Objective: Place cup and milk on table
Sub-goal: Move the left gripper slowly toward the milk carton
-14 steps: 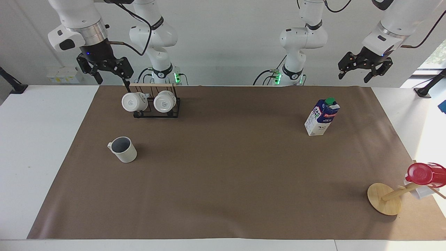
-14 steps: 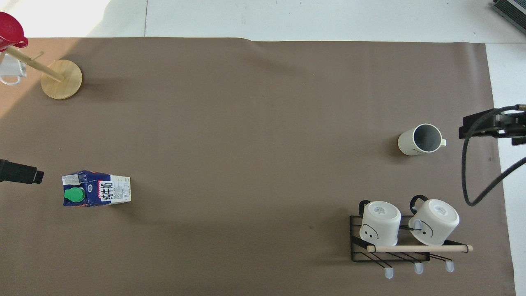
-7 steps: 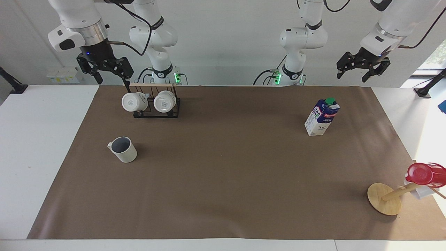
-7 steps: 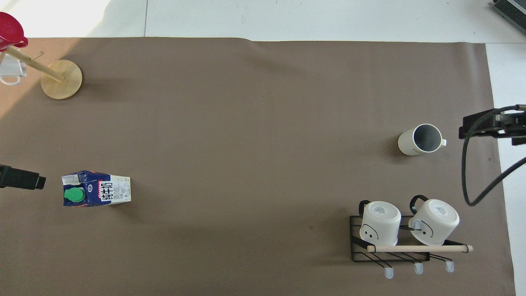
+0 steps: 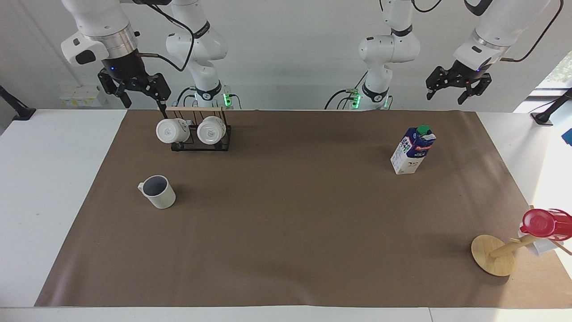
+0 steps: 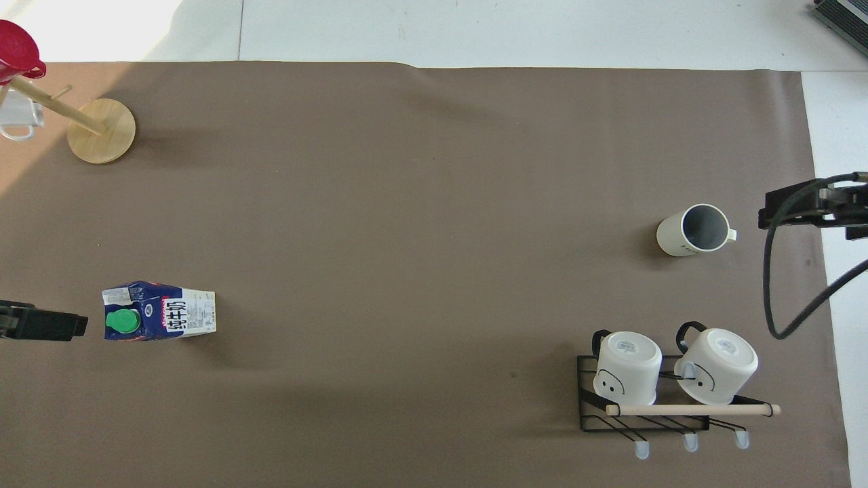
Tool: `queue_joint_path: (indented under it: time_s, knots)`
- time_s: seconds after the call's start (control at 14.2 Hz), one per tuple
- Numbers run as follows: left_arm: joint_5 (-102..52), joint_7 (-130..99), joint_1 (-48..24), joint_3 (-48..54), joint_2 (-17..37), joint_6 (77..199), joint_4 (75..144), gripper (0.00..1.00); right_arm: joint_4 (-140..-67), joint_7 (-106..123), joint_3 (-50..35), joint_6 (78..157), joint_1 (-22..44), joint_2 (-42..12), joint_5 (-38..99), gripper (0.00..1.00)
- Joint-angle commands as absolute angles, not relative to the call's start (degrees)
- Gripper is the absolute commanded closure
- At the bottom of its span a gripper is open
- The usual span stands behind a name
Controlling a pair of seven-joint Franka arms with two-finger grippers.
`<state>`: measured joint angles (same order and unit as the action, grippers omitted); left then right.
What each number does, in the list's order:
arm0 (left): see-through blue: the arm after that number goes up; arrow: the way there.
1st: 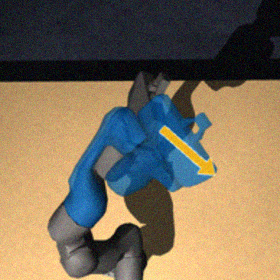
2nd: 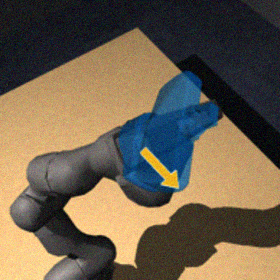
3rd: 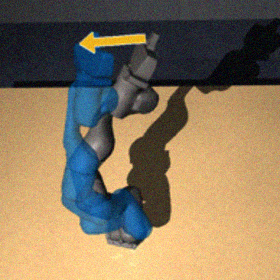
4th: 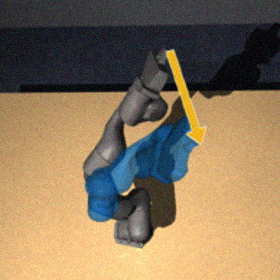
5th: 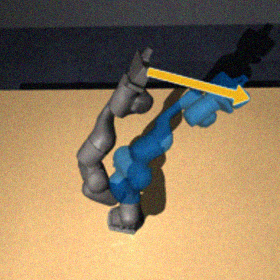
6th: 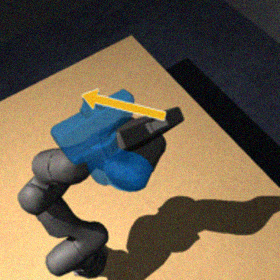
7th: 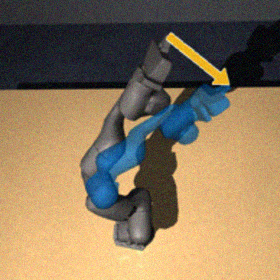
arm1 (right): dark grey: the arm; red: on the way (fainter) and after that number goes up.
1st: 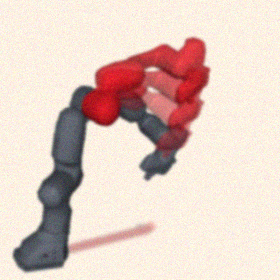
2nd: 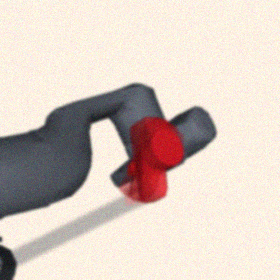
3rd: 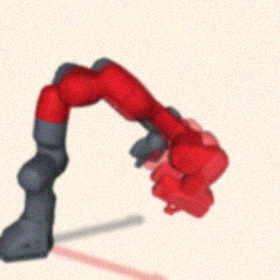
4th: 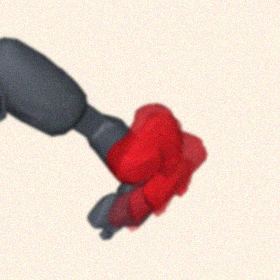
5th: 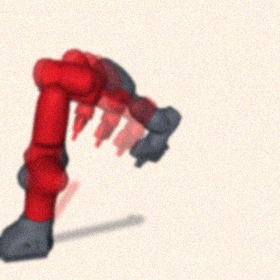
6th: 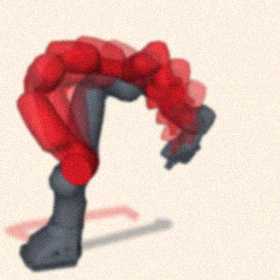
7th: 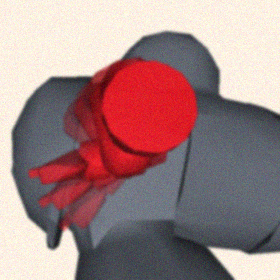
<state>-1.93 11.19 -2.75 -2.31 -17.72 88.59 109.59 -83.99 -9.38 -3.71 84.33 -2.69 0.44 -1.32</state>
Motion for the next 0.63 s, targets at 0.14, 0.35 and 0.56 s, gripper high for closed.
queue_joint_path:
  time_s: [0.14, 0.35, 0.56]
  knots:
    - [-0.8, 11.3, -3.8, -2.5, -20.7, 91.8, 113.8, 0.00, -84.8, -10.1, -3.9, 84.3, -3.4, 1.3, -0.4, 0.00]
    - [-0.8, 11.1, -3.8, -2.5, -20.6, 93.2, 115.2, 0.00, -84.8, -10.1, -3.9, 84.3, -3.3, 1.3, -0.4, 0.00]
    - [-0.8, 10.9, -3.8, -2.5, -20.6, 94.5, 116.6, 0.00, -84.8, -10.1, -3.9, 84.1, -3.3, 1.3, -0.4, 0.00]
